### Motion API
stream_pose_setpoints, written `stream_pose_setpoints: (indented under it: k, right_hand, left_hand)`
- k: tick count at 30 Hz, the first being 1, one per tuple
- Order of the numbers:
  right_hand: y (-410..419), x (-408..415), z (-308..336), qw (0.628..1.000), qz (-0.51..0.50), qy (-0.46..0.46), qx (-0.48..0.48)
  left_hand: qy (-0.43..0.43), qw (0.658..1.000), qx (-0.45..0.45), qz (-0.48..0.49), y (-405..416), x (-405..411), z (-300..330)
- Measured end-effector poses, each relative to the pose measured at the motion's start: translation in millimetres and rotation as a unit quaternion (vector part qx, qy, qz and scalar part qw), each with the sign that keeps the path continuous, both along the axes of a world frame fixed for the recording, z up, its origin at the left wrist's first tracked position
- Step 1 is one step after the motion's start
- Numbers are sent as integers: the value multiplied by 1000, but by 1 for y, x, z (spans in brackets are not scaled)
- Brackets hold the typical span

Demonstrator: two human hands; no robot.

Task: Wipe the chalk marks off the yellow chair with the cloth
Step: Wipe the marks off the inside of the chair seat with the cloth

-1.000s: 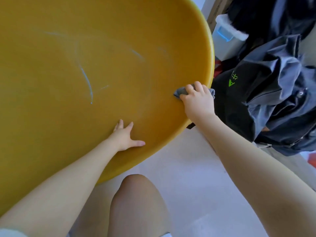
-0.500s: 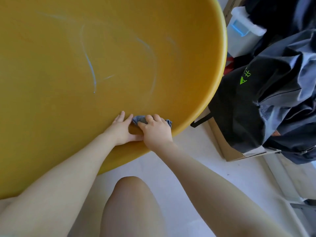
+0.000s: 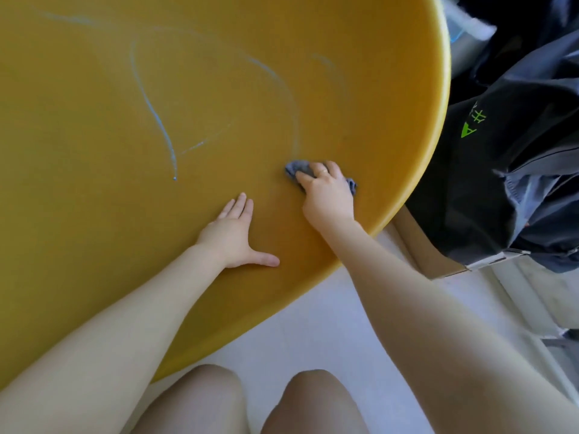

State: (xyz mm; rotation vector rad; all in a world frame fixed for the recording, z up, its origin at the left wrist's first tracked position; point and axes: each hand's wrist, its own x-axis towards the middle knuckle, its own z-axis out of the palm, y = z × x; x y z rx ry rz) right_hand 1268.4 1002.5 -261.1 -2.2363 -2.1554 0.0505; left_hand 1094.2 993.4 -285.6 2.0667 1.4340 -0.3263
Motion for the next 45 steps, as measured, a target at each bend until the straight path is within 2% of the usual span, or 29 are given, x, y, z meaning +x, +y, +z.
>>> stream_pose_setpoints:
  k: [4, 7, 13, 21, 25, 27, 29, 33, 35, 38, 42, 45]
  right_hand:
    - [-27, -66, -29, 994, 7, 87, -58]
    - [-36, -95, -36, 991, -5, 106, -78]
    - [-24, -66, -21, 995, -1, 23, -99]
    - [22, 15, 18, 984, -58, -154, 65]
    - [39, -7, 7, 990, -82, -113, 28]
    - [35, -23, -5, 995, -50, -91, 8]
    - [26, -38, -15, 995, -25, -91, 39]
    - [15, -47, -22, 998, 47, -28, -13]
    - [24, -33, -16, 995, 77, -64, 0]
    - [50, 1, 7, 988, 49, -148, 19]
    - [101, 48, 50, 954, -1, -283, 104]
    - [130, 62, 71, 933, -10, -319, 169]
  left_hand:
    - [10, 998, 53, -28, 13, -14, -7]
    - [3, 999, 46, -22, 18, -20, -10]
    - [16, 999, 39, -31, 21, -19, -5]
    - [6, 999, 39, -34, 21, -22, -9]
    - [24, 999, 23, -40, 24, -16, -3]
    - [51, 997, 30, -58, 29, -13, 3]
    - [62, 995, 41, -68, 37, -12, 9]
    - [26, 996, 59, -69, 55, -9, 16]
    - [-5, 995, 74, -68, 65, -2, 17]
    - [-34, 991, 102, -73, 86, 11, 24]
    - [-13, 985, 149, -84, 120, 30, 29]
    - [18, 984, 126, -127, 130, 37, 24]
